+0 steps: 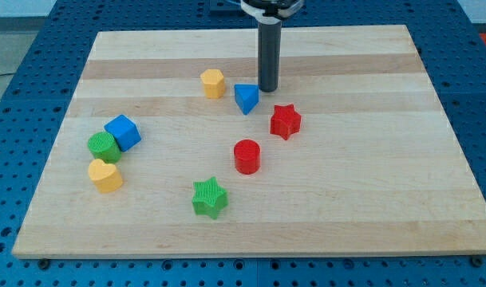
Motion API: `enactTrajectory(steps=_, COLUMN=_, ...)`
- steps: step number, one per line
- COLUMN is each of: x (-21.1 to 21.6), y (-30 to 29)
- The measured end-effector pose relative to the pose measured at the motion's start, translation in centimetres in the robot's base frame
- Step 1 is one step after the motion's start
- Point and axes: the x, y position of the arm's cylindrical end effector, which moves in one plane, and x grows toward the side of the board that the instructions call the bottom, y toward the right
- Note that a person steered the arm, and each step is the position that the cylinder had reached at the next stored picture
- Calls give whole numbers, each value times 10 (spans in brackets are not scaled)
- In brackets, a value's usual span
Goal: Place the yellow hexagon towards blue cube
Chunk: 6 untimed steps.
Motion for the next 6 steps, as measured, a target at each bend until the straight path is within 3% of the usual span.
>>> enactTrajectory(steps=6, x=1, y=64)
